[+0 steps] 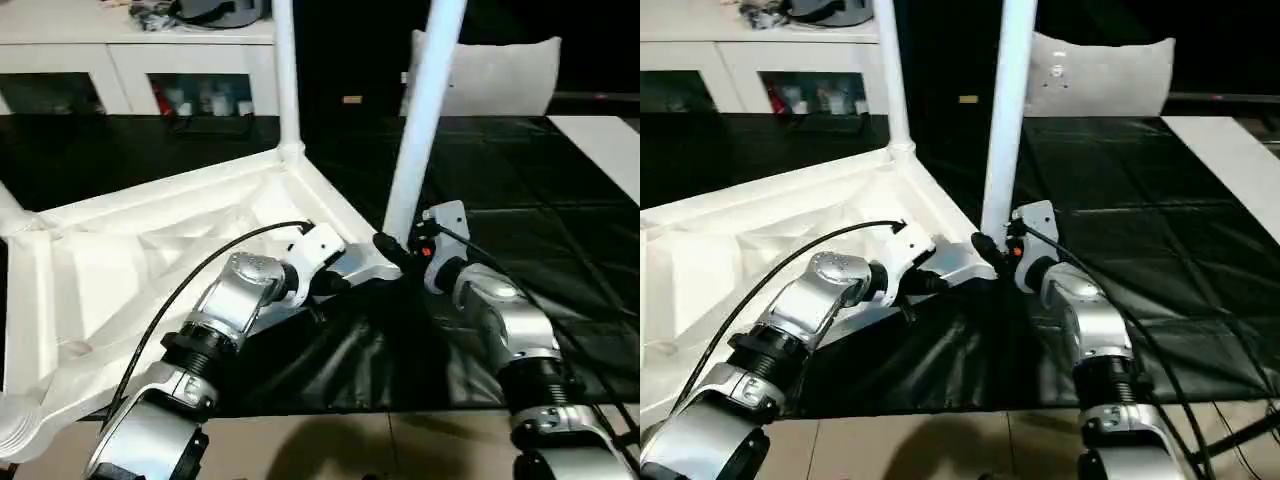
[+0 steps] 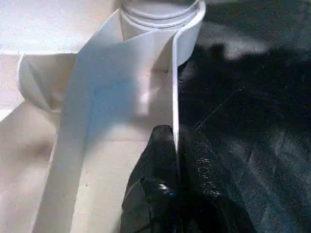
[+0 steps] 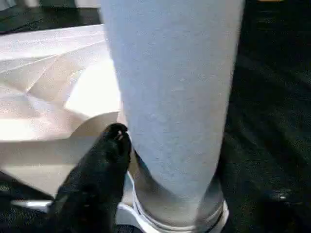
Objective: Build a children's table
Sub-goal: Rotate leg to tighten
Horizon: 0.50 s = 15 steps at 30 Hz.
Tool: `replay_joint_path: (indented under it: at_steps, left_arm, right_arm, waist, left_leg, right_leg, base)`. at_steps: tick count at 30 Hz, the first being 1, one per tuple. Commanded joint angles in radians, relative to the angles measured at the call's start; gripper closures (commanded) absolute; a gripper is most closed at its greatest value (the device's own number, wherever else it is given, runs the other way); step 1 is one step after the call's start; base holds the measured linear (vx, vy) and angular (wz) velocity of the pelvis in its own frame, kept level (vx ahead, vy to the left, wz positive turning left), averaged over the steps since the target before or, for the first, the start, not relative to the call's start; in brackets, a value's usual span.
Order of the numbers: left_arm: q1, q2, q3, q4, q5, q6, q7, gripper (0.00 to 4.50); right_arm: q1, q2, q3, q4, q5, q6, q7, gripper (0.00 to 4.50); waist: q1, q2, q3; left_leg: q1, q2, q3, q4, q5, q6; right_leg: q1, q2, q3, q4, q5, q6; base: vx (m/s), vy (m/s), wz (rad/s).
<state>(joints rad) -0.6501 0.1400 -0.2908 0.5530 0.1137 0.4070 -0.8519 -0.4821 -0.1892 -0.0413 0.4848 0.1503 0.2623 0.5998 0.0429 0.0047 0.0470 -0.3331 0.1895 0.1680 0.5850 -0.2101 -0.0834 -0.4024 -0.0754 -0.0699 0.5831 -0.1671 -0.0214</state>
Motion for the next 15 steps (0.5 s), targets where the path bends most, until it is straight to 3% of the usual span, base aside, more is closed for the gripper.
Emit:
replay_joint_path:
  at_steps: [1,2,8,11,14,15]
  left_arm:
    - [0.007,-0.002,-0.029,-0.001,-0.001,-0.051,-0.034,4.50]
    - [0.010,0.023,-0.039,-0.001,0.003,-0.077,-0.071,4.50]
    - [0.021,0.097,-0.067,0.011,-0.013,-0.176,-0.225,4.50]
    - [0.025,0.134,-0.092,0.008,-0.037,-0.214,-0.332,4.50]
    - [0.022,0.164,-0.115,0.013,-0.038,-0.248,-0.401,4.50]
    - [0.017,0.180,-0.125,0.022,-0.032,-0.272,-0.433,4.50]
  right_arm:
    - [0.010,-0.006,0.038,-0.010,0.018,-0.022,0.081,1.20]
    - [0.020,-0.040,0.035,-0.016,0.027,-0.041,0.137,1.20]
    - [0.045,-0.182,0.057,-0.058,0.061,-0.036,0.369,0.61]
    - [0.055,-0.251,0.081,-0.071,0.081,-0.050,0.521,0.61]
    - [0.046,-0.281,0.088,-0.052,0.082,-0.085,0.587,0.61]
    - [0.041,-0.296,0.090,-0.050,0.097,-0.089,0.632,0.87]
  waist:
    - [0.007,-0.008,-0.057]
    - [0.013,-0.008,-0.060]
    - [0.026,-0.004,-0.062]
    - [0.034,-0.007,-0.062]
    - [0.048,-0.003,-0.061]
    - [0.049,-0.004,-0.061]
  left_leg:
    - [-0.015,0.027,-0.004,-0.069,-0.162,0.087]
    - [-0.016,0.025,-0.003,-0.067,-0.144,0.093]
    - [-0.014,0.029,-0.001,-0.064,-0.113,0.114]
    - [-0.014,0.033,0.000,-0.064,-0.118,0.117]
    - [-0.011,0.038,0.002,-0.064,-0.123,0.111]
    - [-0.011,0.038,0.002,-0.064,-0.128,0.108]
  right_leg:
    - [0.053,-0.063,0.040,-0.077,-0.317,-0.175]
    - [0.058,-0.064,0.040,-0.074,-0.294,-0.184]
    - [0.059,-0.062,0.039,-0.067,-0.225,-0.213]
    - [0.061,-0.062,0.037,-0.062,-0.206,-0.229]
    - [0.057,-0.064,0.039,-0.061,-0.207,-0.237]
    - [0.057,-0.064,0.039,-0.060,-0.212,-0.236]
  base:
    - [0.000,0.000,0.00]
    - [0.000,0.000,0.00]
    - [0.000,0.000,0.00]
    - [0.000,0.000,0.00]
    - [0.000,0.000,0.00]
    - [0.000,0.000,0.00]
